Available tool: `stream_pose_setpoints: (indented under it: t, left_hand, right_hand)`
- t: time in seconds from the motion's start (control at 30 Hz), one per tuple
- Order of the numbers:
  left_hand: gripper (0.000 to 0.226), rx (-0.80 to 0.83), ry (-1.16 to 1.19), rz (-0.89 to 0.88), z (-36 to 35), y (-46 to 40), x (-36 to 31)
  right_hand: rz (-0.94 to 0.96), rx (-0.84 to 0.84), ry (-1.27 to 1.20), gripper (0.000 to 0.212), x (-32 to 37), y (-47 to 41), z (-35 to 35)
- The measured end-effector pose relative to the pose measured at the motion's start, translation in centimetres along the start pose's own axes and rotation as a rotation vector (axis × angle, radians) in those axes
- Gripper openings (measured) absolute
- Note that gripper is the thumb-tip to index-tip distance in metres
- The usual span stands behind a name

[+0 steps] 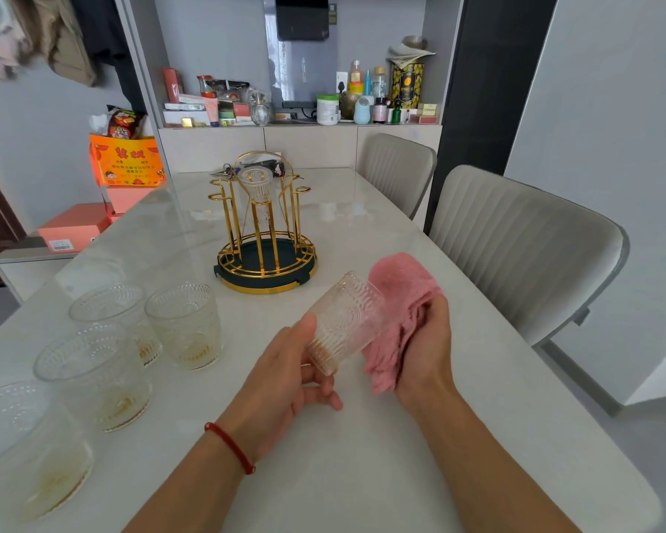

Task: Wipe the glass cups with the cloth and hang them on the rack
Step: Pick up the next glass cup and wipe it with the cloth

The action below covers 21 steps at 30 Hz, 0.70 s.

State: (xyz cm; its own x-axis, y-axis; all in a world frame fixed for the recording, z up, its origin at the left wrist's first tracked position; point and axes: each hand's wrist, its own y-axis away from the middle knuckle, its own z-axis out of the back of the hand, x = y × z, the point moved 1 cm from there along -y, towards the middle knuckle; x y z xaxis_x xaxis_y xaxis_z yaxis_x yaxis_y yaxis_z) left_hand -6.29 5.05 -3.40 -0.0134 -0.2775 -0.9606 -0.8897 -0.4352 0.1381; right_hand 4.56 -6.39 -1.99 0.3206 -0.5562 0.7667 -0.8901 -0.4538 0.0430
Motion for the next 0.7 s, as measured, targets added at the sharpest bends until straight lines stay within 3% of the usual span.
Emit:
stream_pose_setpoints:
  t: [0.17,0.33,0.43,0.57,0.7]
  left_hand:
    - [0.044,-0.129,-0.047,-0.048,0.7,-0.4,0.0]
    - [0.042,-0.333,-0.008,-0.028,1.9,-0.5,-0.7]
    - [0.040,-0.364,-0.032,-0.018,2.9,-0.1,-1.6]
    - [0.041,-0.344,-0.127,0.020,4.3,0.7,-2.7]
    - [0.044,-0.328,-0.242,0.009,4.8,1.2,-3.2]
  right_hand:
    - [0.114,0.132,0.477,0.041,0.1,0.5,-0.2]
    - [0.311,0.420,0.629,0.037,-0.8,2.0,-1.2]
    - [0.318,0.616,0.790,0.022,-0.7,2.1,-1.1]
    - [0.243,0.805,0.954,0.049,0.0,2.4,-0.8]
    - [0.241,0.863,1.088,0.047,0.2,3.1,-1.3]
